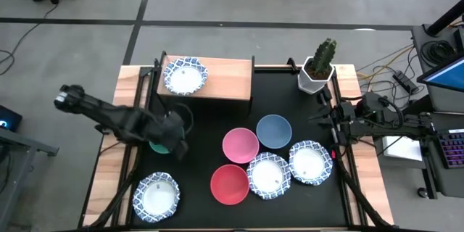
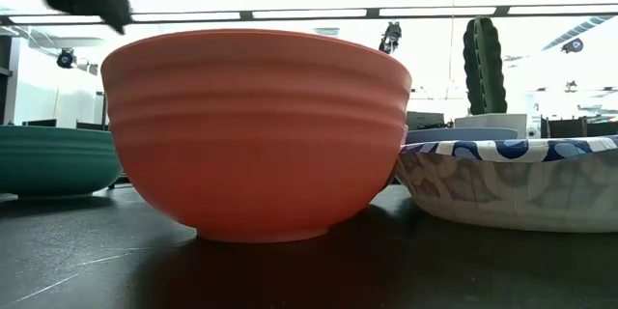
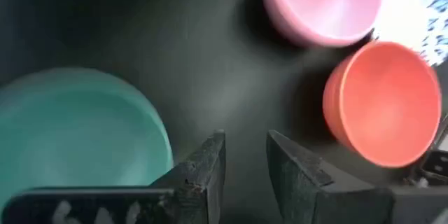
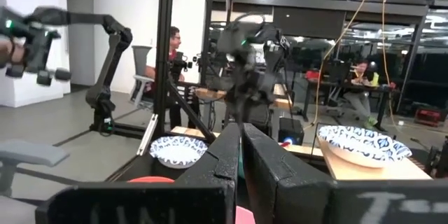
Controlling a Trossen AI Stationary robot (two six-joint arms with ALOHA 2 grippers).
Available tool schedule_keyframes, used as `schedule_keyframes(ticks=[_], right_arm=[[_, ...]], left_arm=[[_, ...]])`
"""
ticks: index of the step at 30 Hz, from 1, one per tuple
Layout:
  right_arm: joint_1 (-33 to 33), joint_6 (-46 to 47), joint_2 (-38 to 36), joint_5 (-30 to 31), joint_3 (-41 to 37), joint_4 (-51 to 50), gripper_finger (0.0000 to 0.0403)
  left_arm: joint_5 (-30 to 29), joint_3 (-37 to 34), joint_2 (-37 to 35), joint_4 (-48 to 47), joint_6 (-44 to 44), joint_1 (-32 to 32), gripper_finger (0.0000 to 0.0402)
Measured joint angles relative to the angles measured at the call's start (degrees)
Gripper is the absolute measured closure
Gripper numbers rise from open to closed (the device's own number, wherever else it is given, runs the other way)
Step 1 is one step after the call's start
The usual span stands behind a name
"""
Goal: Place and stack bowls onto a shelf
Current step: Put the green bowl on the shelf
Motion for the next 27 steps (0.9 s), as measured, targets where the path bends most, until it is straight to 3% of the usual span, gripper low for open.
schedule_keyframes(ticks=[5, 10, 17, 27], right_arm=[[0.00, -0.02, 0.07, 0.04, 0.00, -0.02, 0.0394], [0.00, 2.06, 0.00, 0.11, 0.00, -0.01, 0.0394], [0.00, 2.95, 0.04, 0.13, 0.00, -0.02, 0.0394], [0.00, 2.97, 0.04, 0.62, 0.00, 0.00, 0.0394]], left_arm=[[3.51, -2.99, 3.71, -1.11, -8.11, -3.66, 0.0314], [6.90, -5.33, 7.30, -3.19, -8.16, -3.60, 0.0288], [5.83, -8.45, 10.74, -5.03, -6.56, -3.53, 0.0239], [5.78, -14.77, 11.04, 1.33, -6.45, -3.53, 0.0258]])
